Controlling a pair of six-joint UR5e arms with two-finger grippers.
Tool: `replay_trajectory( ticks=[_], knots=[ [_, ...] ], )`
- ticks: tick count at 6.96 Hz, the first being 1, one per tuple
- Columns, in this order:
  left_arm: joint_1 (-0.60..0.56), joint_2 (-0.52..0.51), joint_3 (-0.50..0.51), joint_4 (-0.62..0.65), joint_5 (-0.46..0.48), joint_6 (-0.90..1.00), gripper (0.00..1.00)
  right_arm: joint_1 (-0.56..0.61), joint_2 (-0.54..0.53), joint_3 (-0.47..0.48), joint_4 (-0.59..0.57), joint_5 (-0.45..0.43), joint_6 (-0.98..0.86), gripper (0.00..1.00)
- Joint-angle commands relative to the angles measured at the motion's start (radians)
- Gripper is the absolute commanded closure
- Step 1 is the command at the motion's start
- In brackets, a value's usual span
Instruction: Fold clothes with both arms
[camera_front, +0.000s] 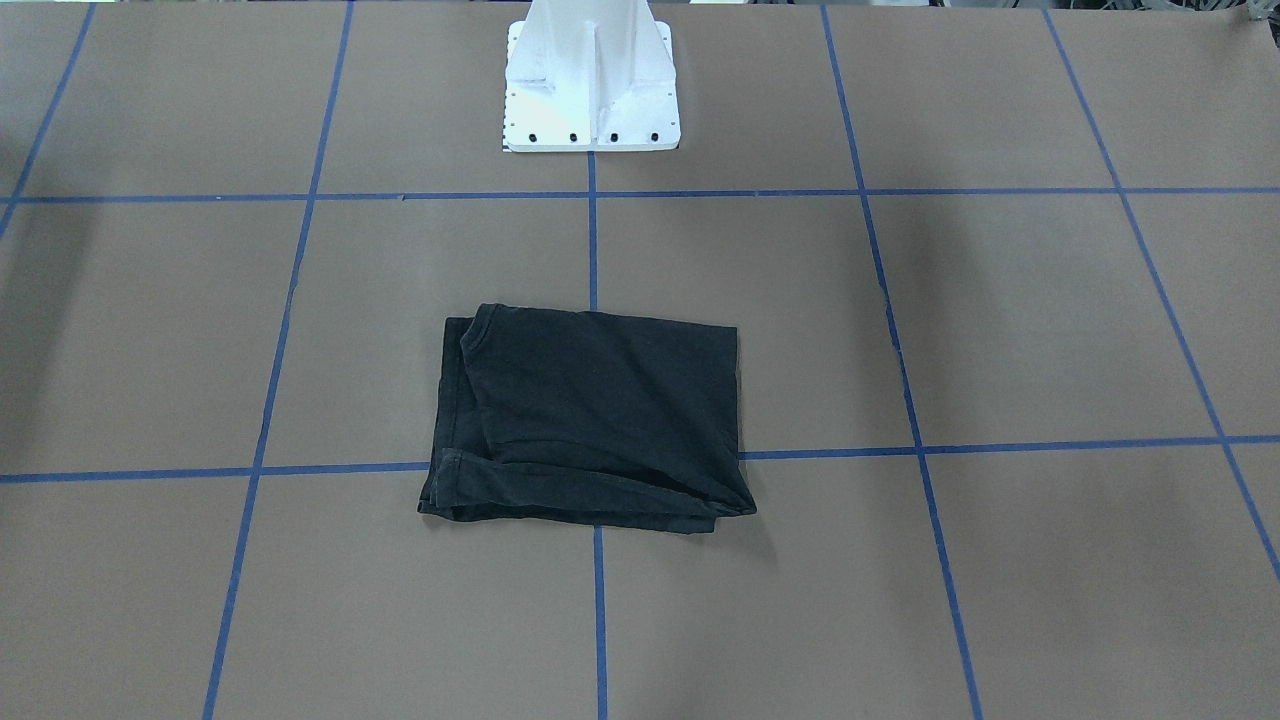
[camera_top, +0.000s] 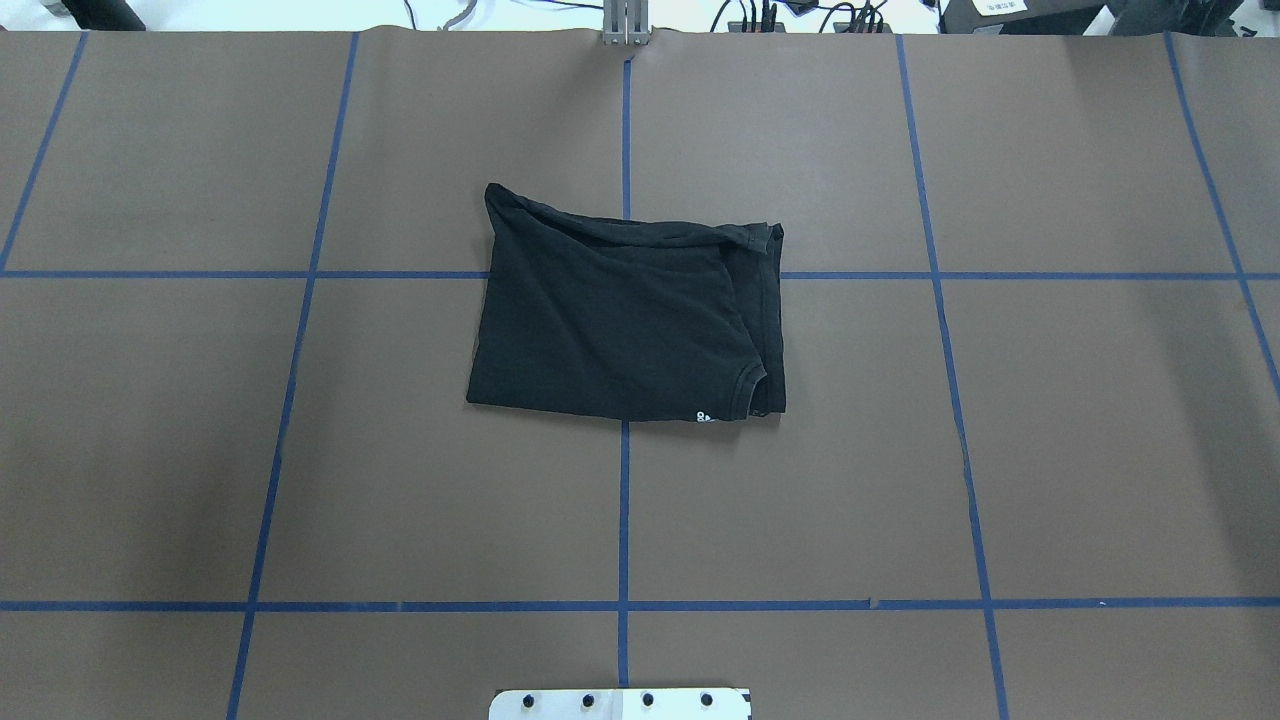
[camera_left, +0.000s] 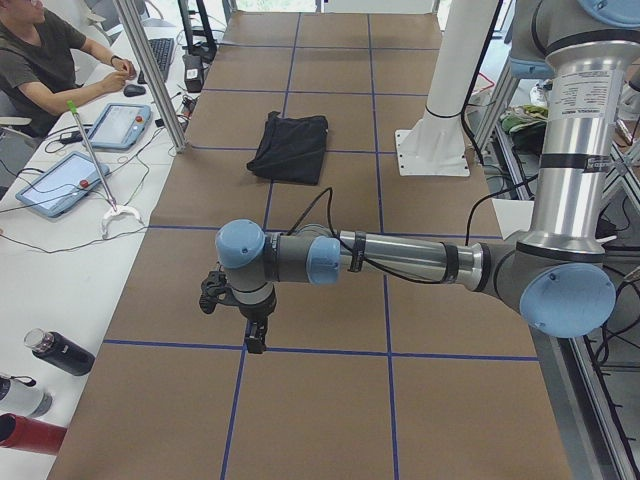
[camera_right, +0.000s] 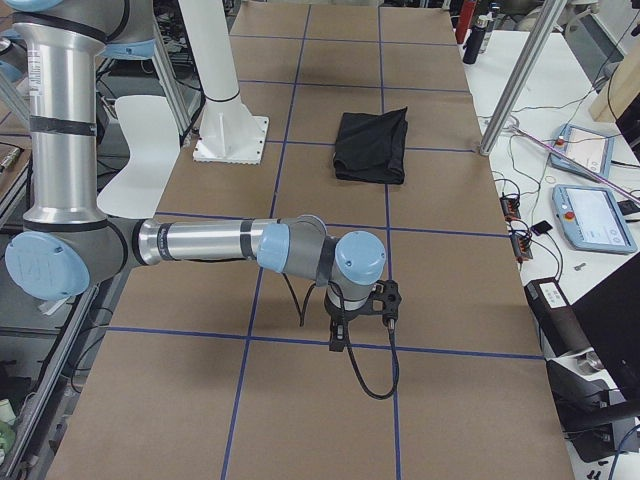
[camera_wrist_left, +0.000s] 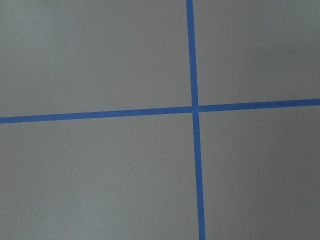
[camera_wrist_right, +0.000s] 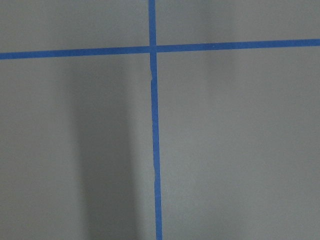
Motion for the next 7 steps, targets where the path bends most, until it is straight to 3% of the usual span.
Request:
replay_trajectory(
  ticks=[1, 7],
  knots=[
    [0.000, -0.001, 0.001, 0.000, -0.006, 0.000, 0.01, -0.002, 0.073, -0.074, 0.000, 0.001, 0.008, 0.00],
    [0.002, -0.003, -0.002, -0.002, -0.006, 0.003, 0.01, -0.006, 0.096, -0.099, 0.001, 0.003, 0.008, 0.00]
  ],
)
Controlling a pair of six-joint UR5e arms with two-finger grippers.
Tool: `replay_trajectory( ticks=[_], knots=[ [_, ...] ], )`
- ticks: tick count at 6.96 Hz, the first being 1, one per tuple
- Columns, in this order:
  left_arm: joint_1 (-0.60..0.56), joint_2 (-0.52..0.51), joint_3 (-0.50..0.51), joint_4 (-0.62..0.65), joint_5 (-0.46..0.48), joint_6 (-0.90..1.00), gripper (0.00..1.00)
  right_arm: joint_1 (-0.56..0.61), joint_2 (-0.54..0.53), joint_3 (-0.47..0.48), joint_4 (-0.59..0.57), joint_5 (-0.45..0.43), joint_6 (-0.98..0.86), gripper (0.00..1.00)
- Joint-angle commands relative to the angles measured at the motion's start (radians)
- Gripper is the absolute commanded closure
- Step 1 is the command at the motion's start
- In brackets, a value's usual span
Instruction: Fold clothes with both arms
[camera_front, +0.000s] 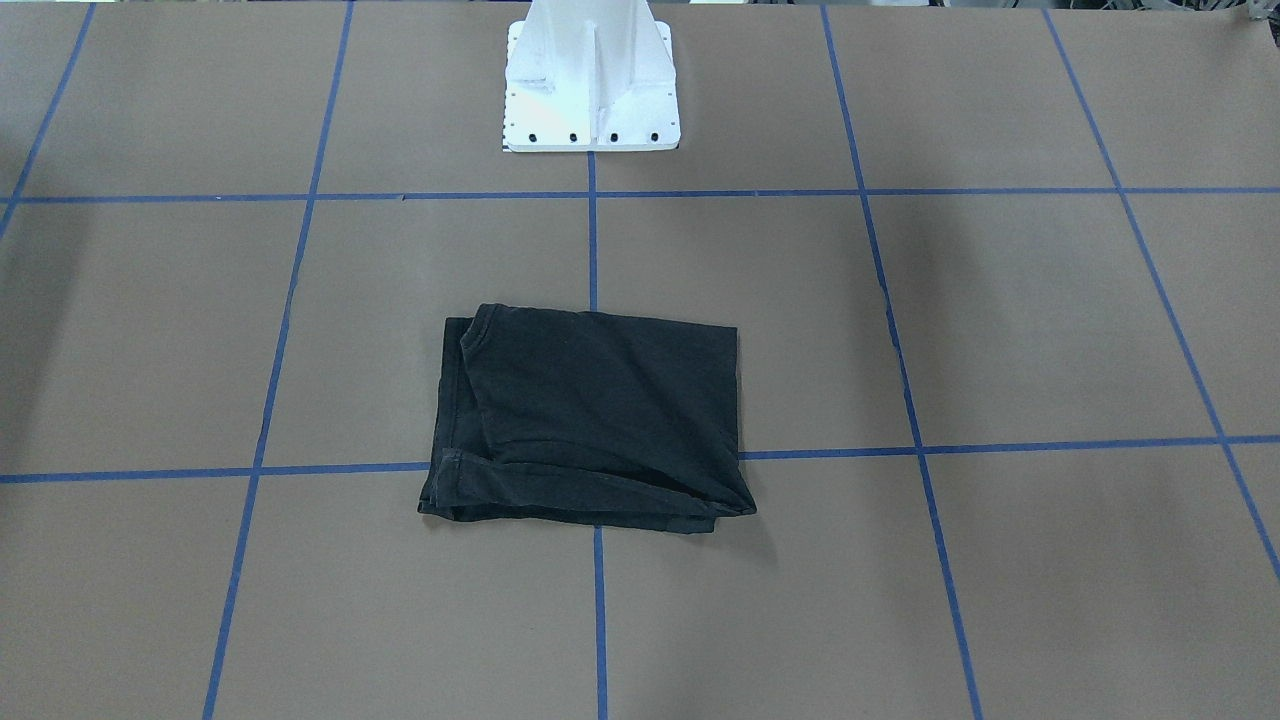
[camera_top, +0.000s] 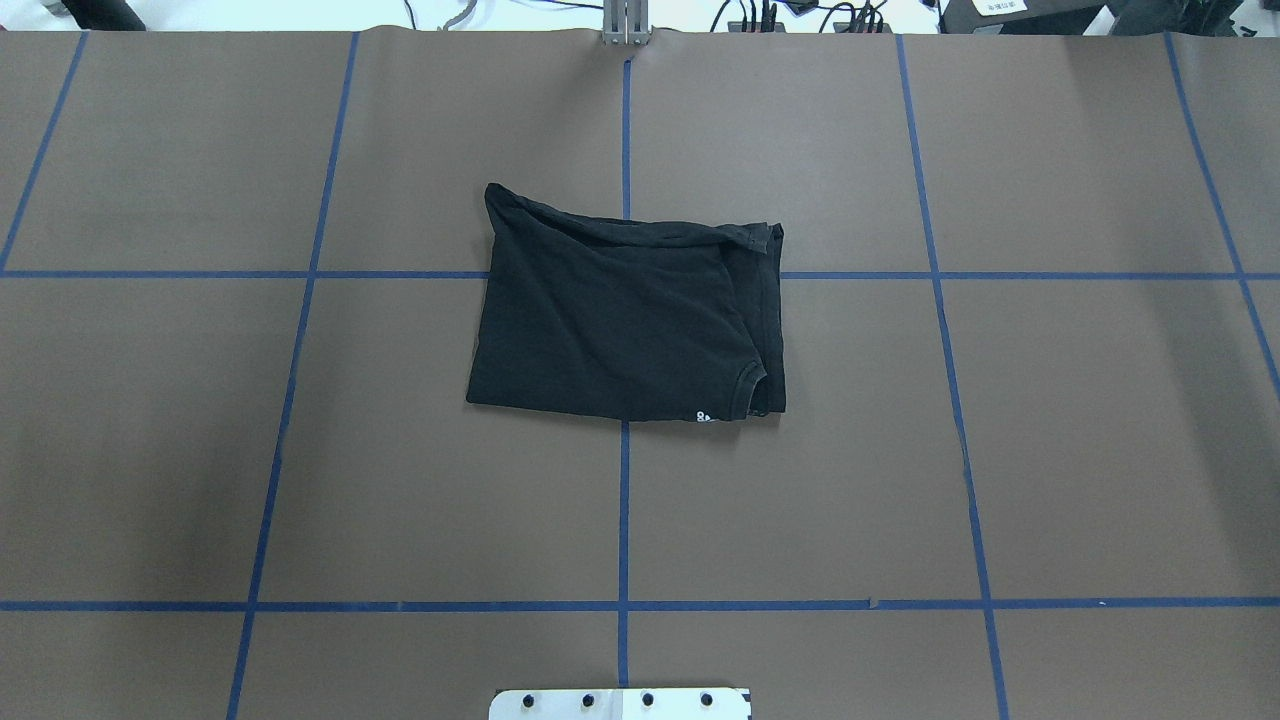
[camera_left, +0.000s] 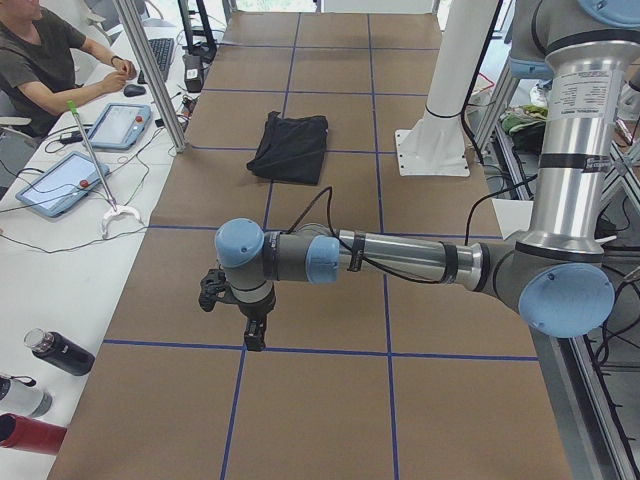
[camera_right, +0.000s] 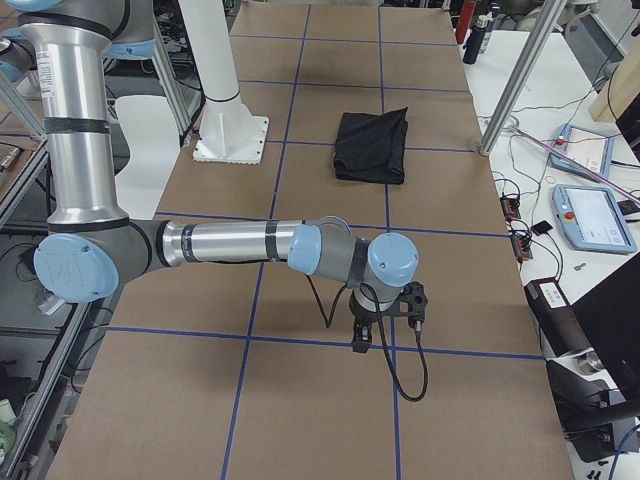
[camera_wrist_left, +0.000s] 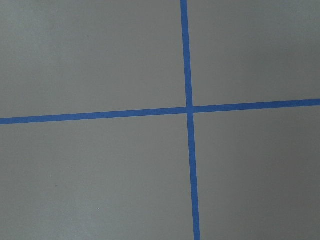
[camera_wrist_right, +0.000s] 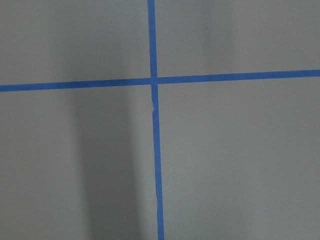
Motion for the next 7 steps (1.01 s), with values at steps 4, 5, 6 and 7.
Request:
replay_trajectory(
  ticks=[4, 5, 6, 7],
  knots=[
    [0.000, 0.000, 0.003, 0.000, -0.006, 0.003, 0.01, 0.000, 0.000, 0.000, 0.000, 0.000, -0.002, 0.00],
    [0.000, 0.000, 0.003, 0.000, -0.006, 0.003, 0.01, 0.000, -0.003, 0.000, 0.000, -0.001, -0.002, 0.00],
    [0.000, 0.000, 0.003, 0.000, -0.006, 0.003, 0.01, 0.000, -0.007, -0.003, 0.015, -0.003, -0.002, 0.00],
    [0.000, 0.000, 0.003, 0.000, -0.006, 0.003, 0.01, 0.000, -0.012, -0.034, 0.069, -0.003, -0.002, 0.00]
  ],
)
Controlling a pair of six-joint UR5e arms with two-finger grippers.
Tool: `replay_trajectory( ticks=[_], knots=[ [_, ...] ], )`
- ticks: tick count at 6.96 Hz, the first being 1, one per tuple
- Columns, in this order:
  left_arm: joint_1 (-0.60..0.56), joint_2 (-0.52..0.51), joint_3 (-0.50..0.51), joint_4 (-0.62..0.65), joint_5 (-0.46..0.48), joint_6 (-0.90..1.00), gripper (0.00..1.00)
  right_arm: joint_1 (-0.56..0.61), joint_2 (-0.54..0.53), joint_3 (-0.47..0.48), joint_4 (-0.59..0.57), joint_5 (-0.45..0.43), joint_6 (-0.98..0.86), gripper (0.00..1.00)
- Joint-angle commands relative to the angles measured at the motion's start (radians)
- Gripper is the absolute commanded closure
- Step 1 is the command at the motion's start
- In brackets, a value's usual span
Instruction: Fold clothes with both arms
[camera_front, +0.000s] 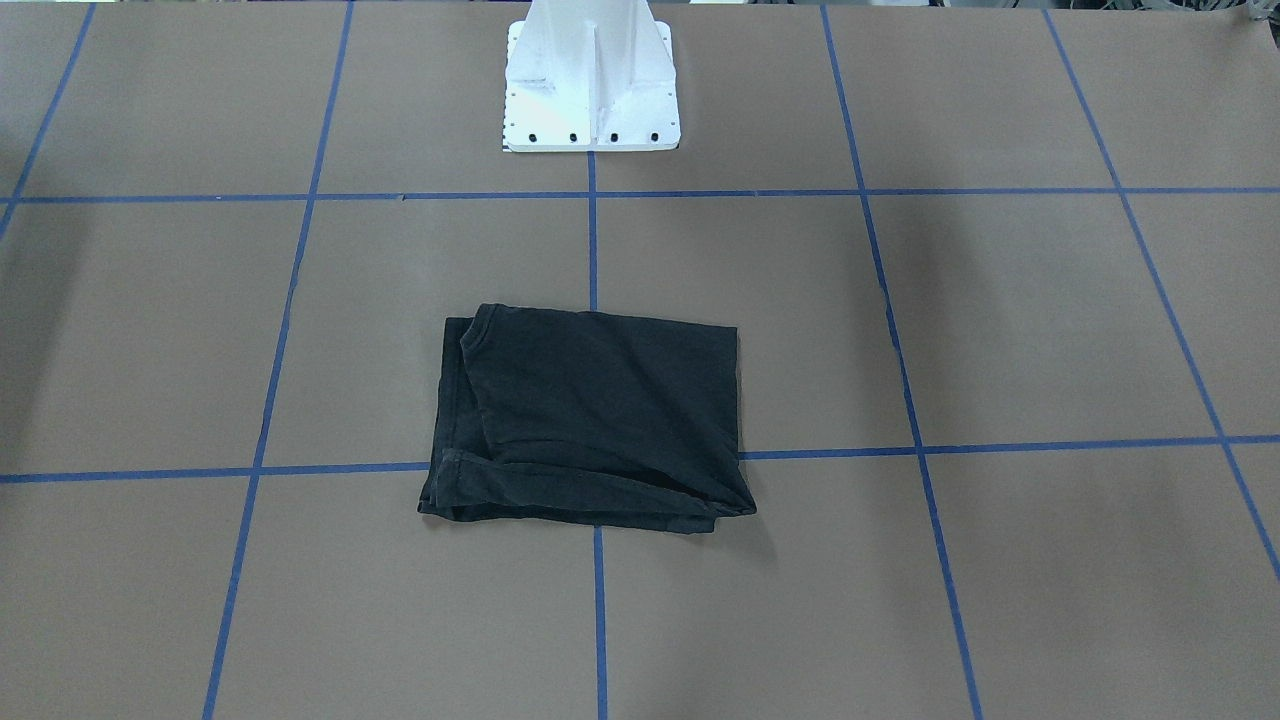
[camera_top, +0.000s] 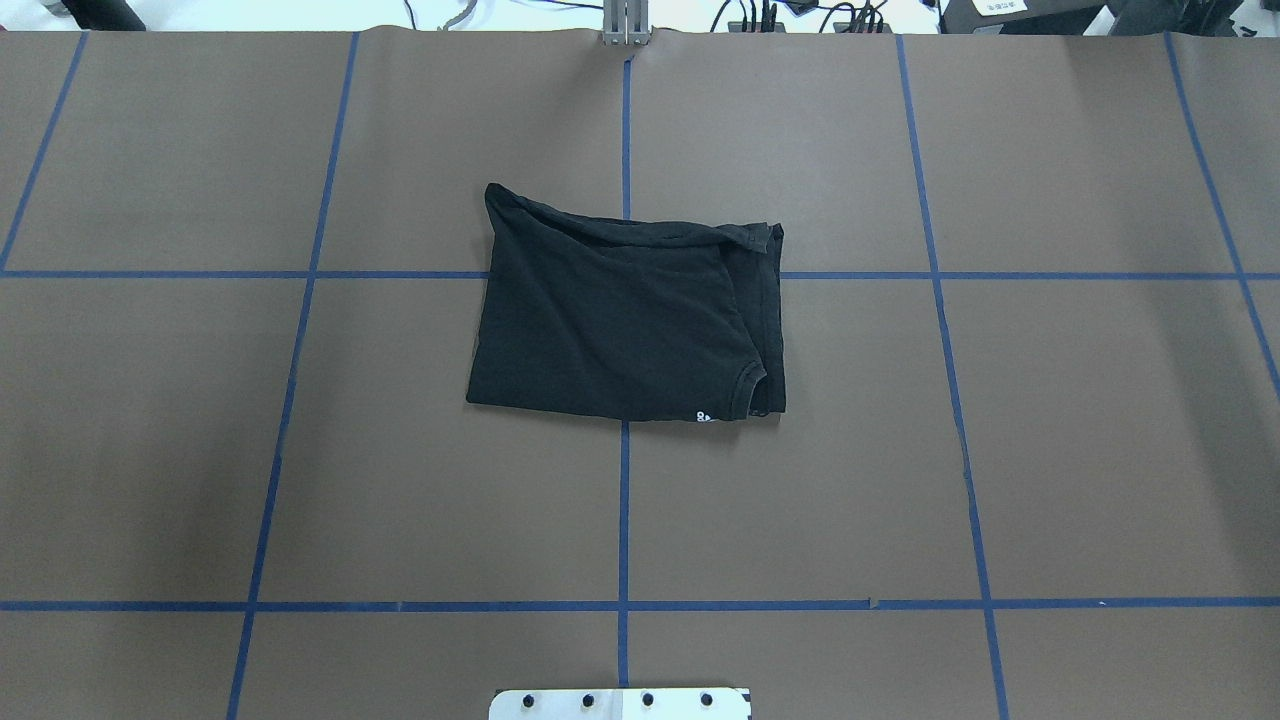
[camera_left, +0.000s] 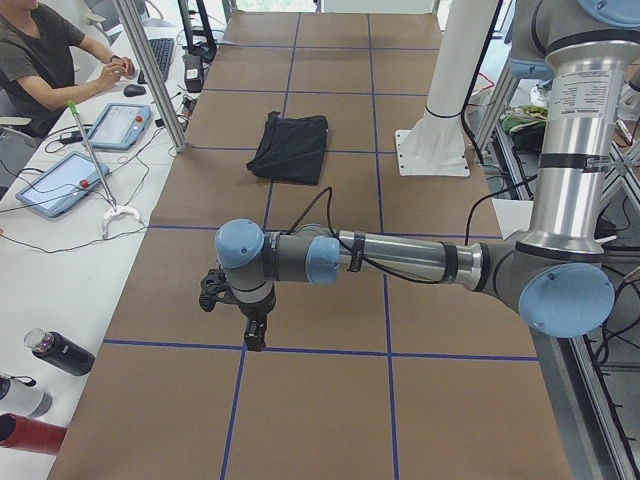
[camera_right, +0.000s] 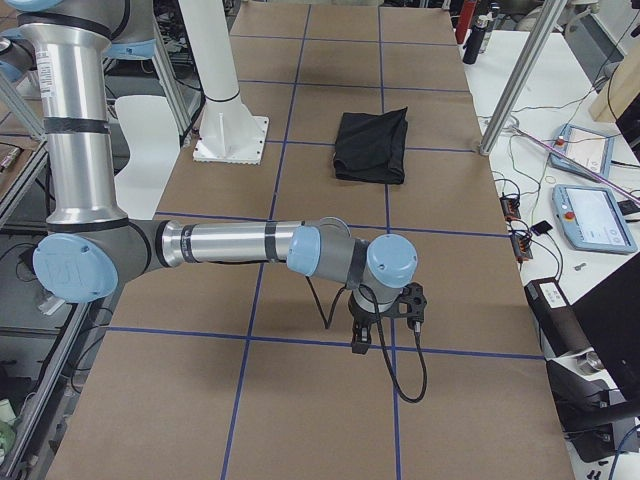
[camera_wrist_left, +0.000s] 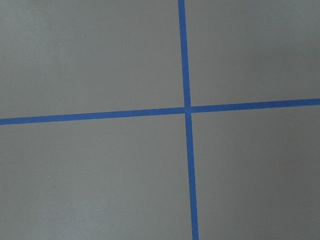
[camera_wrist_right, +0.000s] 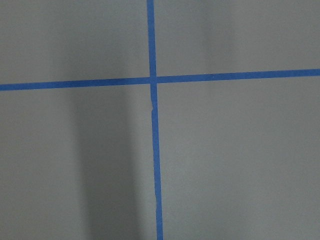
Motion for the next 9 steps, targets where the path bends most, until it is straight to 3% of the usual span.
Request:
replay_trajectory(
  ticks=[1, 4, 9],
  knots=[
    [0.000, 0.000, -0.001, 0.000, 0.000, 0.002, 0.01, 0.000, -0.006, -0.039, 0.070, -0.001, 0.000, 0.00],
    [0.000, 0.000, -0.005, 0.000, 0.000, 0.003, 0.01, 0.000, -0.002, -0.039, 0.115, -0.057, 0.000, 0.00],
    [0.002, 0.009, 0.002, -0.002, 0.003, 0.005, 0.01, 0.000, 0.002, -0.039, 0.115, -0.057, 0.001, 0.00]
  ],
)
